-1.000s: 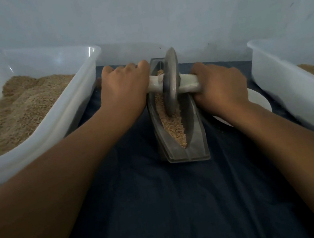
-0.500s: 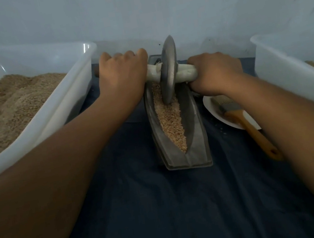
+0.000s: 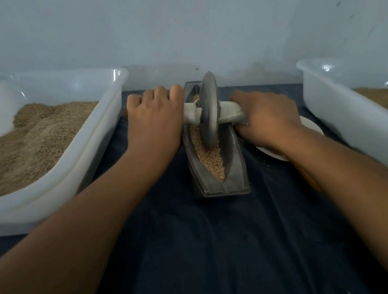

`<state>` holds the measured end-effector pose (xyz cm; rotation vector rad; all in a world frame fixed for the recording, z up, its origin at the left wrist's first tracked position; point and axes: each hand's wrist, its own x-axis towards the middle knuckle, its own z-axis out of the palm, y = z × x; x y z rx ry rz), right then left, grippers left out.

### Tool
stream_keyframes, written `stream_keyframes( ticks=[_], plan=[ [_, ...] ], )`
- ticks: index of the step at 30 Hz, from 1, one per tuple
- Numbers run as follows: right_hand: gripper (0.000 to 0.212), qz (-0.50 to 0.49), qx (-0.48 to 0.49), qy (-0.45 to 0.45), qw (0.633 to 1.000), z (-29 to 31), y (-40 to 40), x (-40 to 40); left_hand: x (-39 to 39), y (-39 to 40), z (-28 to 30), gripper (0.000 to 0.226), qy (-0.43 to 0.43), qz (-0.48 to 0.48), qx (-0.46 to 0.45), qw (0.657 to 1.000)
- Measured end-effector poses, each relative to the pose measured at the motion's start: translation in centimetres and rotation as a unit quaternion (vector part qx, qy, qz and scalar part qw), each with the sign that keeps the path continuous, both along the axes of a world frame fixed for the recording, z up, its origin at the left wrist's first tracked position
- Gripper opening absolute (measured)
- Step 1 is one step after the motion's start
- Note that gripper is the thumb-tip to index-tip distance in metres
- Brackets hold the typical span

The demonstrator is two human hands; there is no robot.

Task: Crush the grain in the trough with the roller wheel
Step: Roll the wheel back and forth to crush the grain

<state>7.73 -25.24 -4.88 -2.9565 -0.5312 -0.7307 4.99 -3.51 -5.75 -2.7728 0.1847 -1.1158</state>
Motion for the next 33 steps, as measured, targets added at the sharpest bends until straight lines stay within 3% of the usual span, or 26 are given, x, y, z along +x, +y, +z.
stream_keyframes(
  ticks=[11, 20, 26, 33],
  plan=[
    [0.023, 0.025, 0.025, -0.109, 0.993, -0.5, 0.0, -4.8, -3.8, 0.7, -0.2, 0.042, 0.015, -0.017, -0.003, 1.000],
    [0.029, 0.029, 0.069, -0.086, 0.994, 0.2, 0.0, -6.3, -5.1, 0.4, 0.5, 0.035, 0.017, -0.034, -0.037, 0.999],
    [0.033, 0.011, 0.090, -0.142, 0.986, 1.2, -0.4, -7.0, -5.7, 0.0, 1.1, 0.034, -0.015, -0.037, -0.049, 0.998],
    [0.031, 0.014, 0.091, -0.096, 0.991, 0.8, -0.4, -7.0, -5.2, 0.0, 0.6, 0.036, 0.011, -0.042, -0.058, 0.997]
  ],
)
